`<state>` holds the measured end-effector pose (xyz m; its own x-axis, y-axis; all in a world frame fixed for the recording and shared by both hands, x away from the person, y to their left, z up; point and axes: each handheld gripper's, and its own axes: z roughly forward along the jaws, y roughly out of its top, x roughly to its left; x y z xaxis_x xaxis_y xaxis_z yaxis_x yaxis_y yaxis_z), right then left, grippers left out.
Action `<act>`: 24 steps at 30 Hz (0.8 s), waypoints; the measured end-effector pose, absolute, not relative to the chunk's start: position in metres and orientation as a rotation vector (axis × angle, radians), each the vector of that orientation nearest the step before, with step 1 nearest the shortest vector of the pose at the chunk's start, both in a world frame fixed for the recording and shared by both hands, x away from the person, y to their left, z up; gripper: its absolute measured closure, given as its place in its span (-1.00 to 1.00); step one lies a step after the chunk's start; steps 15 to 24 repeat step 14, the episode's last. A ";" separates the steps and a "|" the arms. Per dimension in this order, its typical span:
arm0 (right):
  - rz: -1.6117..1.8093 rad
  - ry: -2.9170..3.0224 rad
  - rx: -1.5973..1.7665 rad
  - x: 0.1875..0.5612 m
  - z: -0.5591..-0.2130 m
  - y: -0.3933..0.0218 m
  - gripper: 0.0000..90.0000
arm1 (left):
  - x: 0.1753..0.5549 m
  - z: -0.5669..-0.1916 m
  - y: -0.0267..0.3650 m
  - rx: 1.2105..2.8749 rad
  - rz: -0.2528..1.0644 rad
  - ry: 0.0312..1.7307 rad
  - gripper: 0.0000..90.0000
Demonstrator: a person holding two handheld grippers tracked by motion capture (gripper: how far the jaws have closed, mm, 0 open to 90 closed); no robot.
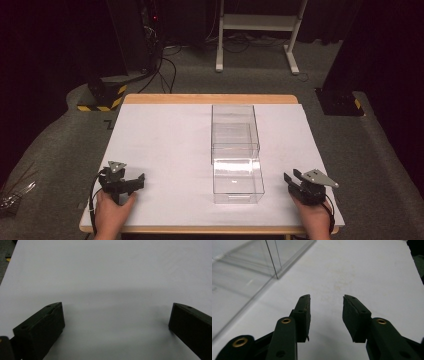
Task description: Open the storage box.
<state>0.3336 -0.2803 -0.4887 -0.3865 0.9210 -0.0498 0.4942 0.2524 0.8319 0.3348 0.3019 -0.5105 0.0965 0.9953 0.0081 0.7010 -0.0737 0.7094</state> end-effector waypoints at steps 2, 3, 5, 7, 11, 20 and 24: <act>0.989 2.005 1.282 0.335 -0.492 -0.279 0.19 | 0.335 -0.511 0.302 1.834 0.699 1.659 -0.99; 0.979 2.010 1.288 0.336 -0.495 -0.279 0.16 | 0.335 -0.511 0.302 1.834 0.699 1.659 -0.99; 0.955 2.042 1.312 0.339 -0.499 -0.279 0.07 | 0.335 -0.511 0.302 1.834 0.699 1.659 -0.99; 0.949 2.050 1.329 0.341 -0.499 -0.279 0.05 | 0.335 -0.511 0.302 1.834 0.699 1.659 -0.99; 0.926 2.089 1.366 0.345 -0.501 -0.279 -0.05 | 0.335 -0.511 0.302 1.833 0.702 1.659 -0.99; 0.905 2.105 1.364 0.346 -0.502 -0.278 -0.05 | 0.335 -0.511 0.302 1.836 0.703 1.657 -0.99; 0.905 2.105 1.364 0.346 -0.502 -0.278 -0.05 | 0.335 -0.511 0.302 1.836 0.703 1.657 -0.99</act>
